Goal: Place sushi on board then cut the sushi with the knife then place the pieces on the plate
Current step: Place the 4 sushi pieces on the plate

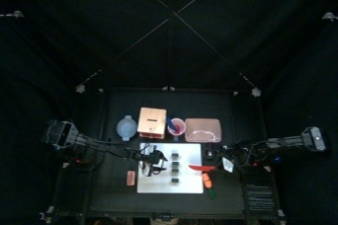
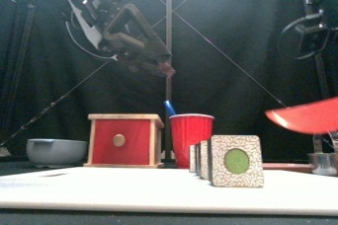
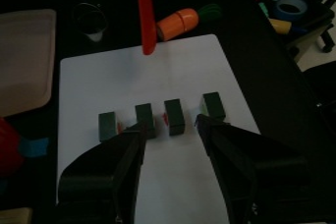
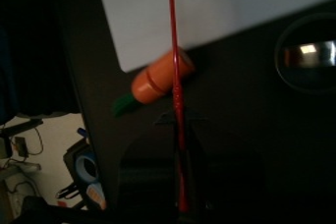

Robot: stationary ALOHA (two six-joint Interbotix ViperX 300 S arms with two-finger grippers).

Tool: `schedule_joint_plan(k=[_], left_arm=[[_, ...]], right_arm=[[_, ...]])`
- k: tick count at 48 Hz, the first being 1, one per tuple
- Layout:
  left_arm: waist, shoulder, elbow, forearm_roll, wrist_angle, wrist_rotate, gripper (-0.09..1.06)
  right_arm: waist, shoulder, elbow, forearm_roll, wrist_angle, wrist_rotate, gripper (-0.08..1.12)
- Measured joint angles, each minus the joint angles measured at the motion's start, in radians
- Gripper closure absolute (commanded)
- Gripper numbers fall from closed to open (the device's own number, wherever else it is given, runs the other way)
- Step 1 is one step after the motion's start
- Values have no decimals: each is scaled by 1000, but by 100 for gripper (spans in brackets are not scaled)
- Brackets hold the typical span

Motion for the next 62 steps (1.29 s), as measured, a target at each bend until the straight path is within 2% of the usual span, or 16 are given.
schedule_joint_plan(k=[7,12,20,25,35,40,47,55,62], left_arm=[[6,3,2,2,-6,0,15],[11,6,3,2,-12,0,15],[14,14,9,-5,-15,3,15],[20,21,17,-21,-15,0,15],[32,21,31,-31,-20,0,15],[40,20,41,-37,-37,0,15],[41,20,58,-37,-91,0,15],[43,20,92,-43,-161,0,15],[44,20,114,-74,-212,0,15]], right_arm=[[-11,-5,5,-124,66,144,66],[-11,-6,3,-192,94,219,53],[-8,-9,6,-212,104,272,33],[6,-18,5,-213,117,273,26],[11,-54,-35,-244,146,275,25],[9,-55,-69,-325,106,275,25],[6,-28,-106,-453,-21,275,25],[5,72,-135,-589,-215,275,24],[3,153,-153,-647,-327,275,23]])
